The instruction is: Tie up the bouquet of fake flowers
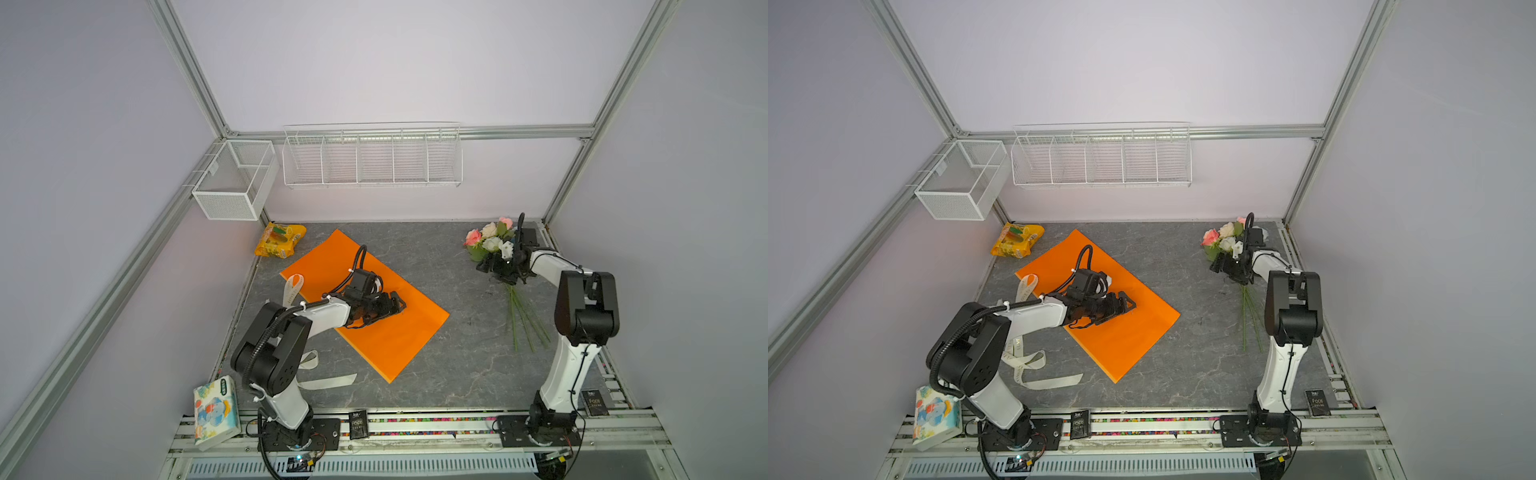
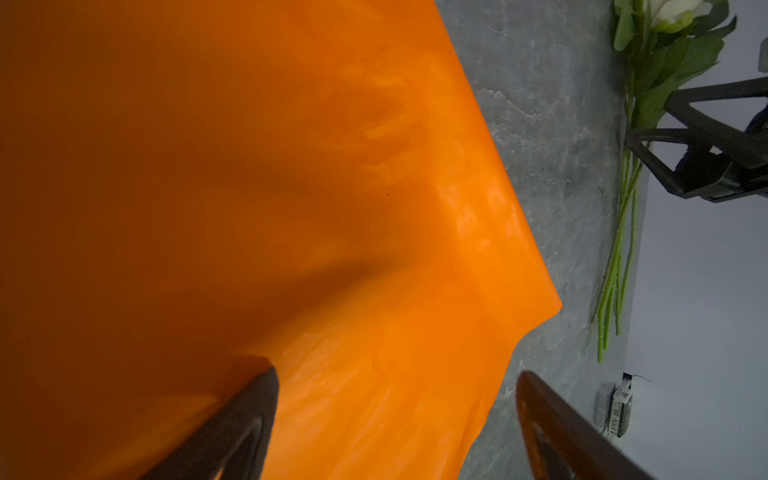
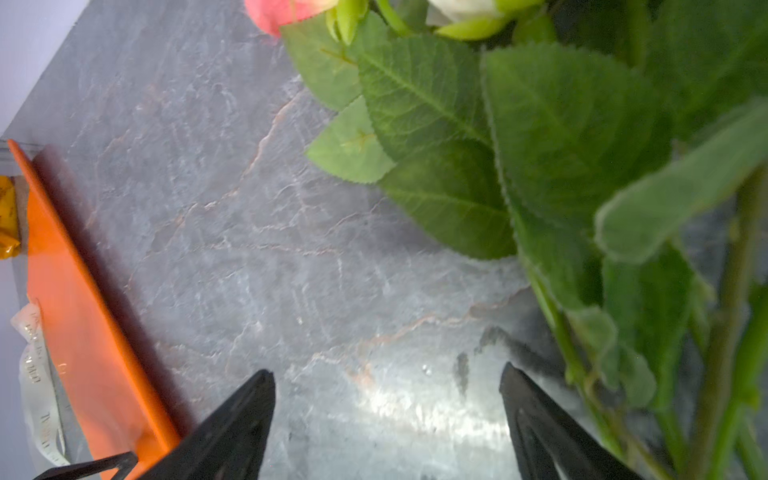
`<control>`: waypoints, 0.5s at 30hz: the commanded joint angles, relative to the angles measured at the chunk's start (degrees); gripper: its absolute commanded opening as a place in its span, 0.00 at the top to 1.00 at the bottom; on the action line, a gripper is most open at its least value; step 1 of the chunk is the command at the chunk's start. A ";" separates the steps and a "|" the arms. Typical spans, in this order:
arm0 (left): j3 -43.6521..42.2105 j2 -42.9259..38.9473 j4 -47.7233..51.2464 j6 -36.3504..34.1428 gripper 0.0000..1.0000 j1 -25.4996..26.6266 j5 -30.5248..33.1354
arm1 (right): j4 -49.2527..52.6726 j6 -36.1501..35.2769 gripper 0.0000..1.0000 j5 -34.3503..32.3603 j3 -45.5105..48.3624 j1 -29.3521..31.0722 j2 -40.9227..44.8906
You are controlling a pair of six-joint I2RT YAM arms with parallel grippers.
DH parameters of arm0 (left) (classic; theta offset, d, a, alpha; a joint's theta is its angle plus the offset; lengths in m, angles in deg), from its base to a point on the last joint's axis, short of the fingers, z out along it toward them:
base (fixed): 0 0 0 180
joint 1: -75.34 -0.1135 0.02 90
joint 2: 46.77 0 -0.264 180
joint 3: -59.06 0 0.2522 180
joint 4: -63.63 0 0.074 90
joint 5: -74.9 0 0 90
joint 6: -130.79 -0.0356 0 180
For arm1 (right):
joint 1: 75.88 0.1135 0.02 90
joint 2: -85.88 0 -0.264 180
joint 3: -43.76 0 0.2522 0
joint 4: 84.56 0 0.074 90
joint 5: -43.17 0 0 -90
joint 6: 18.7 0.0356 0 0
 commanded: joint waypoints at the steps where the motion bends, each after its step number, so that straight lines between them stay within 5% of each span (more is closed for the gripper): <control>1: 2.37 4.39 -1.43 3.54 0.10 3.35 -0.28 | 1.72 -0.22 0.12 1.23 3.30 0.89 7.64; 8: 10.21 9.03 0.28 1.87 0.15 9.32 -1.07 | -0.97 -0.01 0.11 5.13 12.24 3.33 17.61; 12: 9.07 1.83 -0.26 1.61 0.13 9.43 3.09 | -1.09 -1.06 0.04 9.42 13.07 7.89 17.73; 15: 7.55 -4.87 3.59 0.27 0.11 8.81 8.75 | -4.07 0.74 0.18 11.55 13.56 12.38 16.14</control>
